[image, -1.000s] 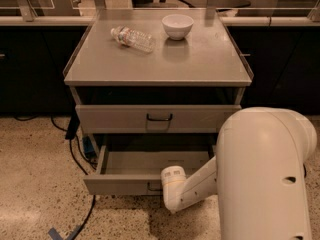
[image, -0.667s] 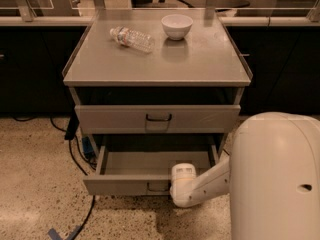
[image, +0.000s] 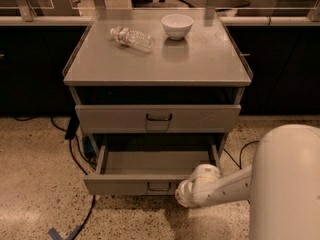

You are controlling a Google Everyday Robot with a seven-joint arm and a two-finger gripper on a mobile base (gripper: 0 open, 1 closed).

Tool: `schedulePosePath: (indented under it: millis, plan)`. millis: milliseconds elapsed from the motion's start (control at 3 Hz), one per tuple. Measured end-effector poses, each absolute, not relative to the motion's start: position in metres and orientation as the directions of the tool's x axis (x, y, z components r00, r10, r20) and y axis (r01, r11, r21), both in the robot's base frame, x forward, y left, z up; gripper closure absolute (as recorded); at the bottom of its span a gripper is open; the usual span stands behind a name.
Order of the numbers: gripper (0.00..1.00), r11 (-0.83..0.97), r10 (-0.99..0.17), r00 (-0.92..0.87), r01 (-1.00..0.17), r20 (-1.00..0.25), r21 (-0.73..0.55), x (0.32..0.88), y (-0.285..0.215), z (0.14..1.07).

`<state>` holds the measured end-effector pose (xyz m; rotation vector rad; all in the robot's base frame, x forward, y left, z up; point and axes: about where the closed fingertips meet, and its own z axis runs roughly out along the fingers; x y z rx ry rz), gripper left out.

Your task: Close middle drawer

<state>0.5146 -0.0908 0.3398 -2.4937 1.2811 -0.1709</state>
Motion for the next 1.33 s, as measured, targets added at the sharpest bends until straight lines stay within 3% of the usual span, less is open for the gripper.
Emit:
schedulePosePath:
  millis: [667, 1333]
  plan:
    - [1.0, -0.462, -0.818, 0.555, -0.79, -0.152, -0.403, 0.5139, -0.0885, 0.3364]
    - [1.0, -0.467, -0.82, 0.558, -0.781, -0.128, -0.413, 0.5228, -0.0927, 0.338]
